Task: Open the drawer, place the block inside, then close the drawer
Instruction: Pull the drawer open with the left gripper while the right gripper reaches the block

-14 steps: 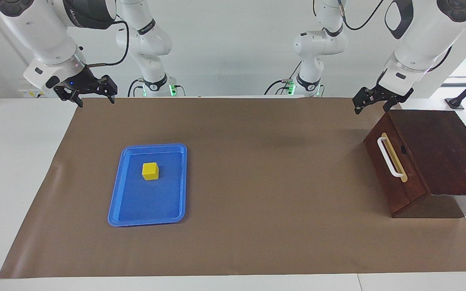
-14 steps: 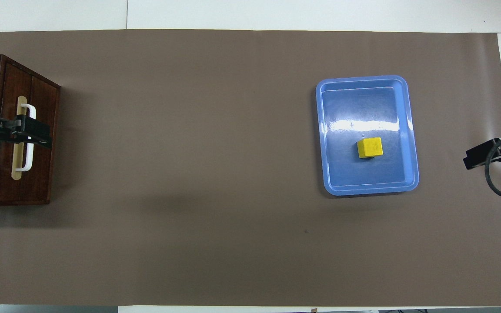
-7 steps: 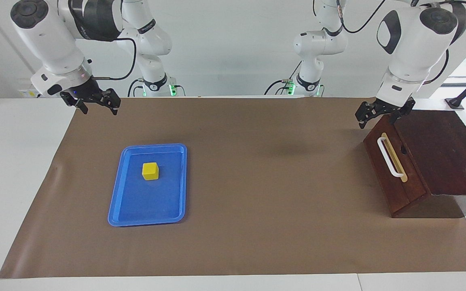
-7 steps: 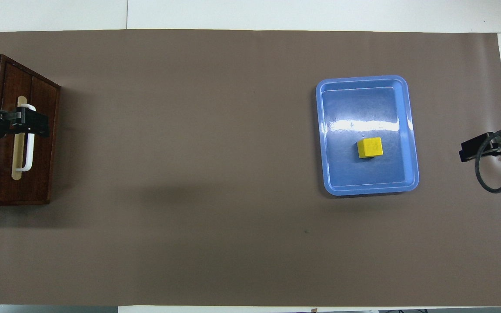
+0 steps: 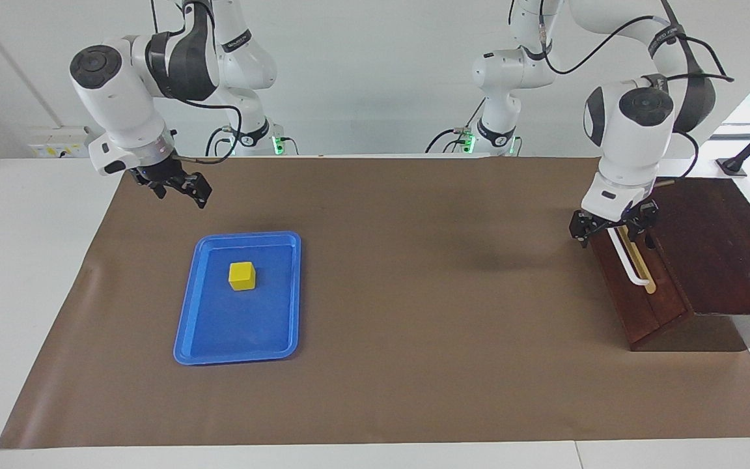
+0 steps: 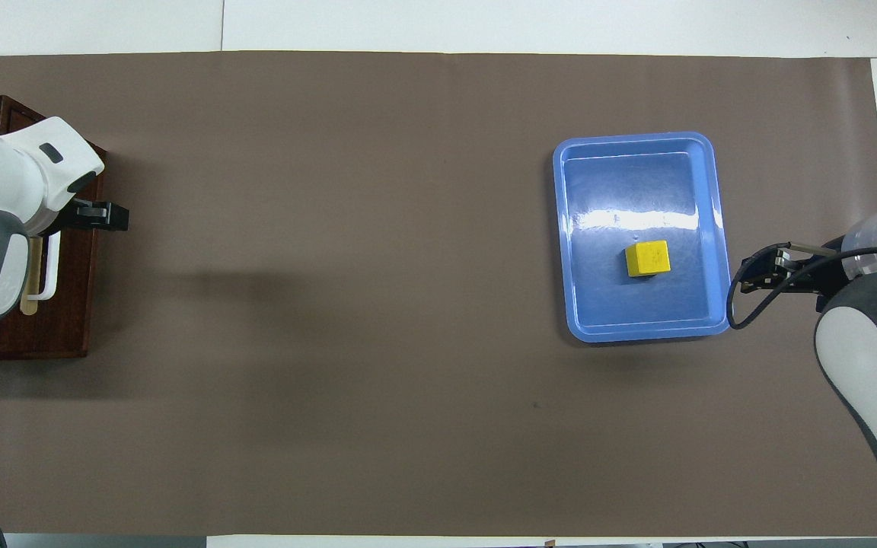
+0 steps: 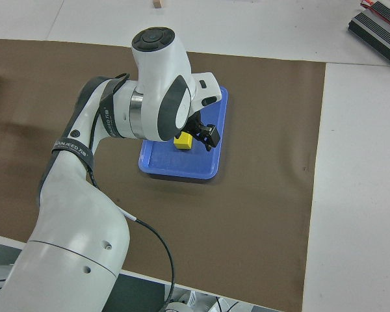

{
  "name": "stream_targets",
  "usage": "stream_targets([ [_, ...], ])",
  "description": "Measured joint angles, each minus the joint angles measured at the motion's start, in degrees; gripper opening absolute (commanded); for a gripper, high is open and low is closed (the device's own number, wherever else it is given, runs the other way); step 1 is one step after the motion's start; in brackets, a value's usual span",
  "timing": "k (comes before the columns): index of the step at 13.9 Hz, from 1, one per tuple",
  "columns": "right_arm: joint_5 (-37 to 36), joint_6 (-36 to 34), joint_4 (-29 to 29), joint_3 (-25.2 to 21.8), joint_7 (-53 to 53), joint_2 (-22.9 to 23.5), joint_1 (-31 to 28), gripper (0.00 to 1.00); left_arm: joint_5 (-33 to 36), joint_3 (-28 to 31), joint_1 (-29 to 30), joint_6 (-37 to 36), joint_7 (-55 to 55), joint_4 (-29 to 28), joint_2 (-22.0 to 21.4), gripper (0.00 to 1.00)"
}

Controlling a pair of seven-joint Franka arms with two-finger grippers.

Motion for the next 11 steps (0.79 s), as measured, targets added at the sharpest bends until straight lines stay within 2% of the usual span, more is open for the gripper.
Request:
stream_targets([
  [3, 2.9, 3.8, -0.6, 0.0, 8.3, 4.0, 0.0, 1.0, 1.6, 0.1, 1.3, 4.4, 0.1, -0.7, 2.8, 1.0],
  [6, 7.9, 7.1, -0.8, -0.1, 17.1, 7.3, -0.1, 1.0, 1.9, 0.2, 3.2, 8.3, 0.5, -3.7, 3.0, 1.0],
  [11, 18.1, 14.1, -1.2, -0.3, 31.9, 11.8, -0.3, 1.0, 2.2, 0.2, 3.8, 10.6, 0.5, -6.1, 3.0, 1.0],
])
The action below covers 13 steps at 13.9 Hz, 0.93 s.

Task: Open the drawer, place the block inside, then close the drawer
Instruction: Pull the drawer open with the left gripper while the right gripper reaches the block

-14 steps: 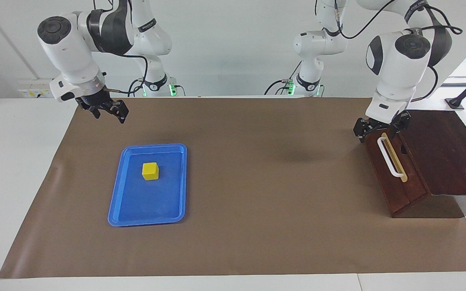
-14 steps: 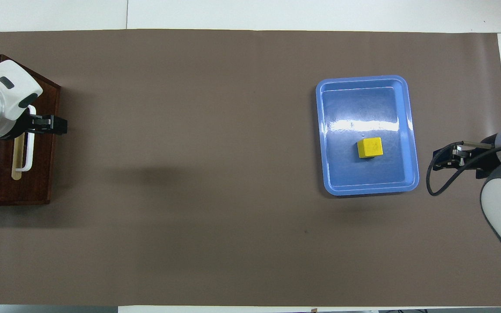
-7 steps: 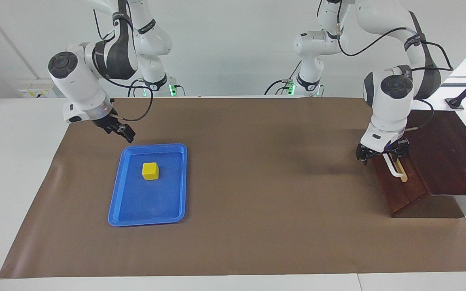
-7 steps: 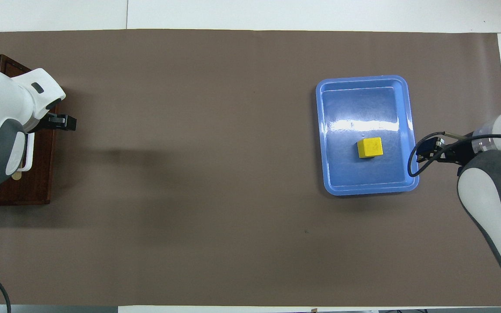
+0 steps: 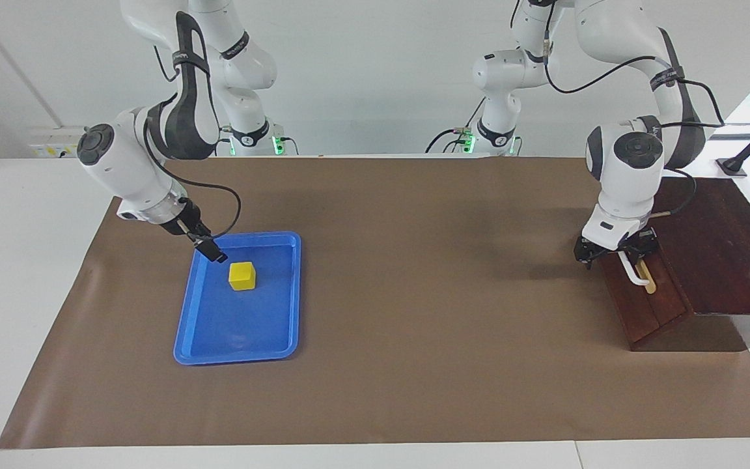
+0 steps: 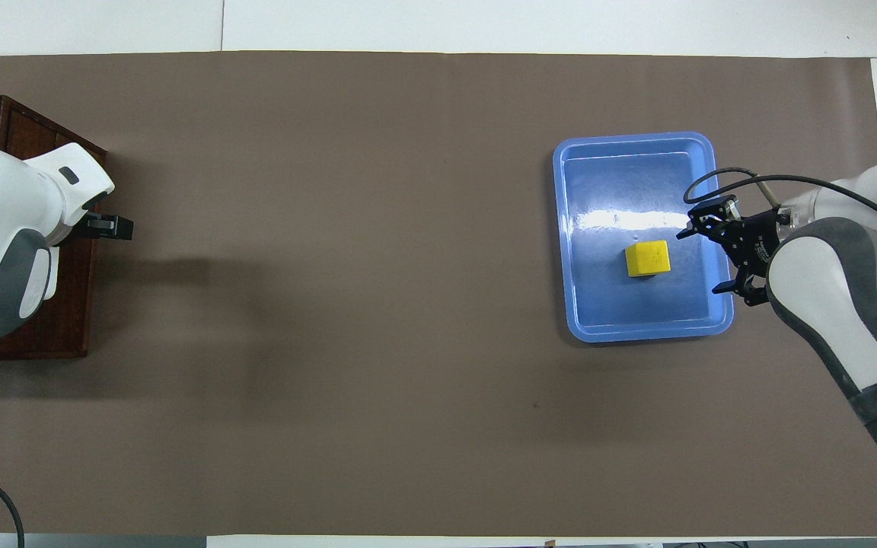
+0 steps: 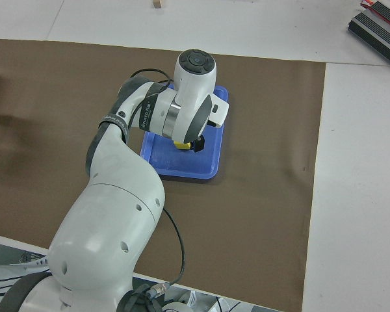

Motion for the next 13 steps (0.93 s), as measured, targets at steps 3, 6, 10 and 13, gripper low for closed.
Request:
stream_targets([
  [3, 4.2, 1.5, -0.6, 0.0, 3.2, 2.5, -1.2, 1.0, 0.1, -0.5, -0.4, 1.2, 0.0, -1.0, 0.0, 1.0],
  [6, 7.5, 3.1, -0.6, -0.2, 4.3, 5.6, -2.0, 1.0, 0.1, -0.9, -3.4, 1.2, -2.0, -1.0, 0.0, 1.0],
  [10, 11.5, 3.1, 0.1, -0.4, 4.4, 9.0, -3.4, 1.0, 0.1, -1.2, -7.9, 0.8, -6.9, -1.0, 0.0, 1.0],
  [13, 13.0, 1.8, 0.7, -0.4, 4.4, 10.2, -4.4, 1.0, 0.0, -1.1, -9.4, -0.3, -8.5, -1.0, -0.1, 1.0],
])
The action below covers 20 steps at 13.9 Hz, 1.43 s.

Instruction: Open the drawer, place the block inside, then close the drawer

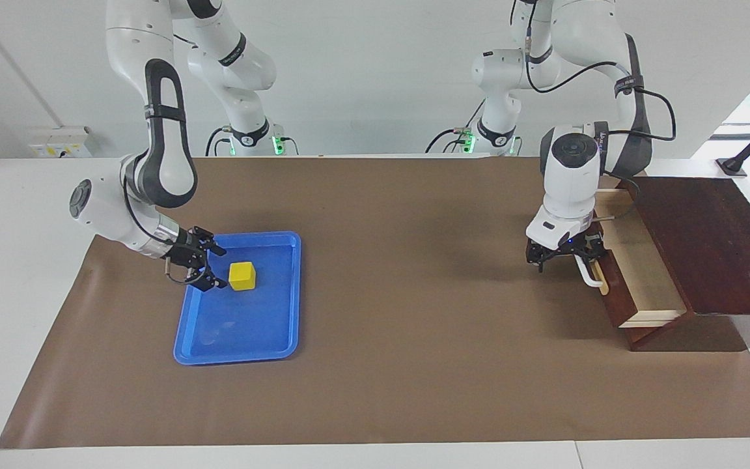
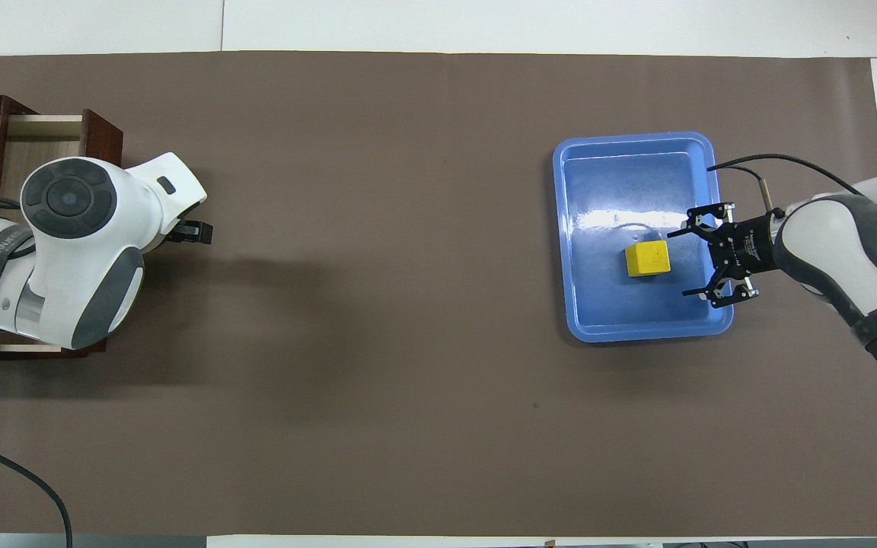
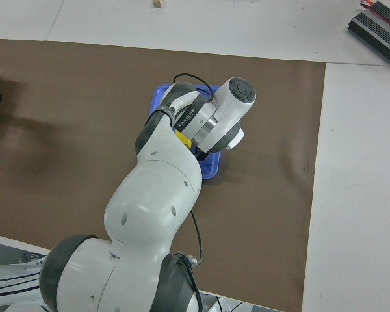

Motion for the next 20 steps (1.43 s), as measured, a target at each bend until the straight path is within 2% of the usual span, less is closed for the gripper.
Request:
stream_targets([
  [9, 2.4, 1.7, 0.6, 0.5, 0.0, 1.2, 1.5, 1.0, -0.8, 0.0, -1.4, -3.3, -3.1, 1.1, -0.1, 1.0],
  [13, 2.4, 2.3, 0.6, 0.5, 0.0, 1.9, 1.7, 1.0, -1.4, -0.2, -1.6, -9.0, -3.2, 6.0, -0.1, 1.0],
  [16, 2.6, 2.6, 0.6, 0.5, 0.0, 1.9, 1.7, 1.0, -5.6, -0.2, -1.7, -14.7, -3.3, 10.8, -0.2, 1.0],
  [18, 3.8, 2.7, 0.6, 0.5, 0.0, 1.9, 1.7, 0.9, -10.0, -0.1, -1.7, -19.5, -3.4, 14.3, -0.3, 1.0],
  [19, 4.1, 2.7, 0.6, 0.5, 0.0, 1.9, 1.7, 0.72, -12.1, 0.0, -1.7, -21.7, -3.6, 15.7, -0.7, 1.0],
  [20, 4.4, 2.7, 0.6, 0.5, 0.0, 1.9, 1.7, 0.49, -14.2, 0.1, -1.7, -23.3, -4.4, 16.6, -1.4, 1.0],
])
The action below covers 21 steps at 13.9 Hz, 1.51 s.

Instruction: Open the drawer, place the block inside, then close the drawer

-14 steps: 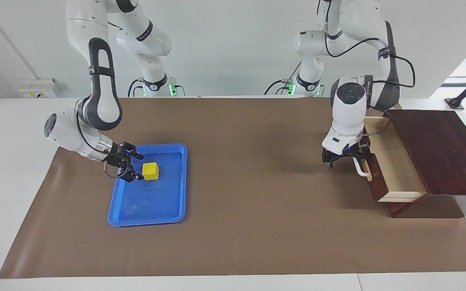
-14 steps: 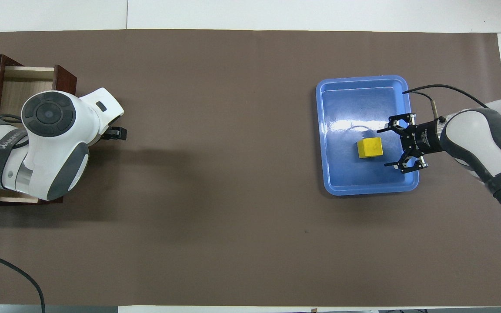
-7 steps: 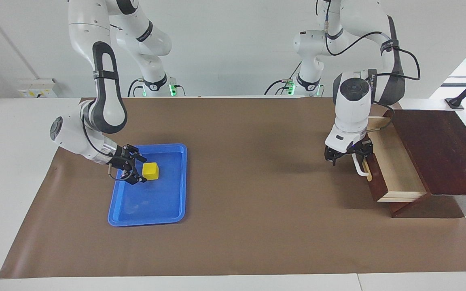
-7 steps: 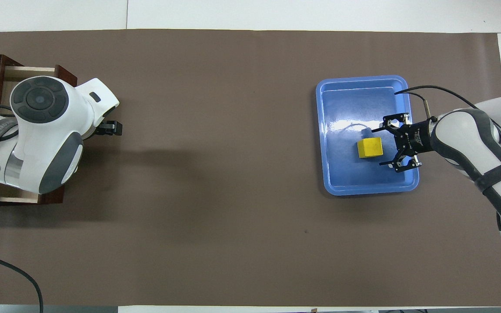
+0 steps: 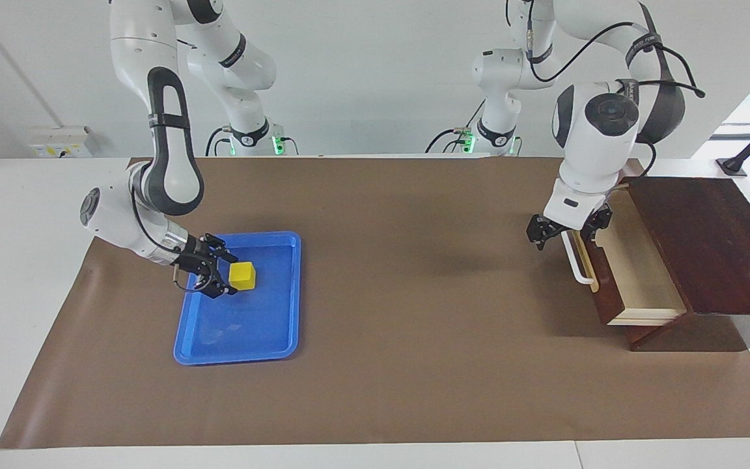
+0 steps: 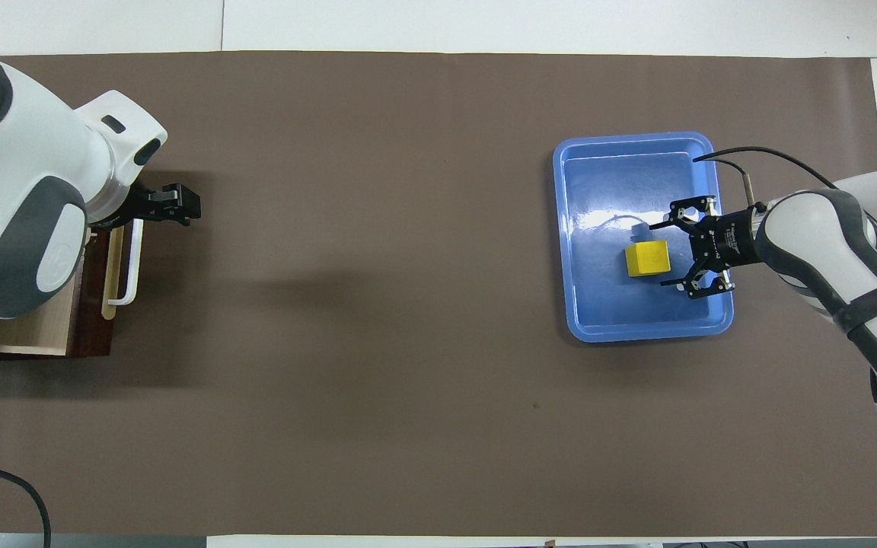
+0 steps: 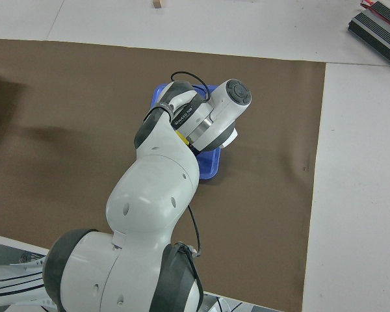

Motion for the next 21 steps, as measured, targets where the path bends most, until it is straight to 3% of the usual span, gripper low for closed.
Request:
stream_targets([
  [1, 0.1, 0.0, 0.0, 0.0, 0.0, 0.0, 0.0, 0.28, -1.9, 0.2, 0.0, -1.0, -1.8, 0.4, -0.9, 1.0],
  [2, 0.2, 0.0, 0.0, 0.0, 0.0, 0.0, 0.0, 0.01, -3.5, 0.4, 0.0, -1.6, -4.2, 0.5, -1.8, 1.0],
  [9, 0.3, 0.0, 0.1, 0.0, 0.1, 0.0, 0.8, 0.0, -10.9, 1.0, 0.8, -3.0, -24.5, 0.5, -3.8, 1.0],
  [13, 0.3, -3.2, 3.6, 0.1, 0.9, -0.7, 2.1, 0.0, -11.4, 1.0, 1.1, -3.0, -34.5, 0.5, -4.2, 1.0],
  [17, 0.3, -7.2, 5.8, 0.1, 5.6, -5.4, 5.3, 0.0, -11.7, -0.3, 0.9, -3.2, -45.5, 0.5, -4.6, 1.0],
  [21, 0.3, -8.5, 7.6, 0.2, 12.4, -9.8, 12.1, 0.0, -11.8, -1.0, -1.1, -3.5, -62.1, 0.5, -5.1, 1.0],
])
